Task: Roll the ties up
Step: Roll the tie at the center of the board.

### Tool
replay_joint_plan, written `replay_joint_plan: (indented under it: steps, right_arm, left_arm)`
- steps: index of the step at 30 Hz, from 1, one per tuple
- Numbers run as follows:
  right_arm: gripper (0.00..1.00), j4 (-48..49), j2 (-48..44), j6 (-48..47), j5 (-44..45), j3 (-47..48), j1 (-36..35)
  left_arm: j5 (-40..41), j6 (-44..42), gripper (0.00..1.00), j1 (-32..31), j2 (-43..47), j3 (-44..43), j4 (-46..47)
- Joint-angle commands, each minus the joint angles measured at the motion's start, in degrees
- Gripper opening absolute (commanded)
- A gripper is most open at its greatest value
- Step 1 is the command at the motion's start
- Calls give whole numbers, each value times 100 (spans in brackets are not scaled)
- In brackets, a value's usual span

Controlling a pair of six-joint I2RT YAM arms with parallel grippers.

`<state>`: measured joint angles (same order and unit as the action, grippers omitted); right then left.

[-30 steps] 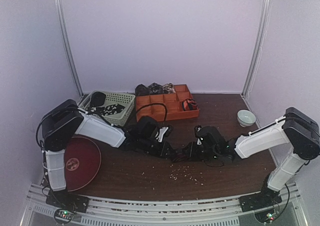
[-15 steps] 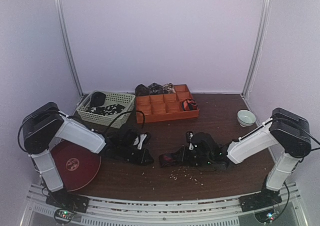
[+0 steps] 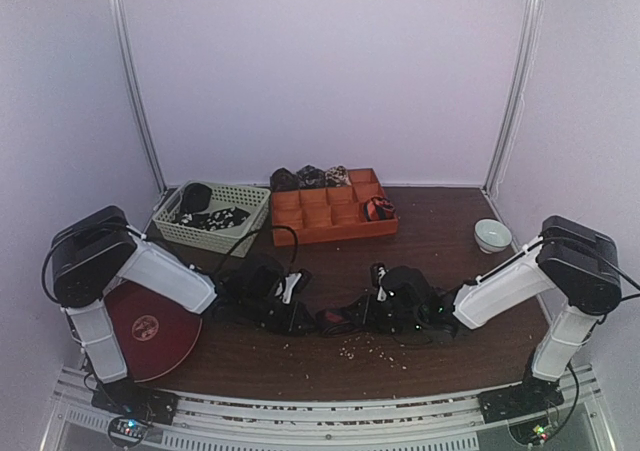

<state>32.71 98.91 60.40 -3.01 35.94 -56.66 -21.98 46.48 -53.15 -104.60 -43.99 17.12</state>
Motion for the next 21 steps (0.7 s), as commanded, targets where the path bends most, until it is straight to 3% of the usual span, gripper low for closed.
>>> replay_joint_plan:
  steps: [1, 10, 15, 21]
  right_arm:
    - [21, -135, -91, -72, 81, -169, -30]
    - [20, -211, -305, -135, 283, -345, -37]
    - [21, -186, -304, -130, 272, -364, -34]
    - [21, -168, -295, -125, 270, -339, -32]
  left_arm:
    - [-196, 167, 3, -49, -128, -32, 618]
    - [-305, 337, 2, -58, -52, -130, 794]
    - [174, 452, 2, -111, 56, 69, 96]
    - [246, 573, 1, -246, 52, 182, 138]
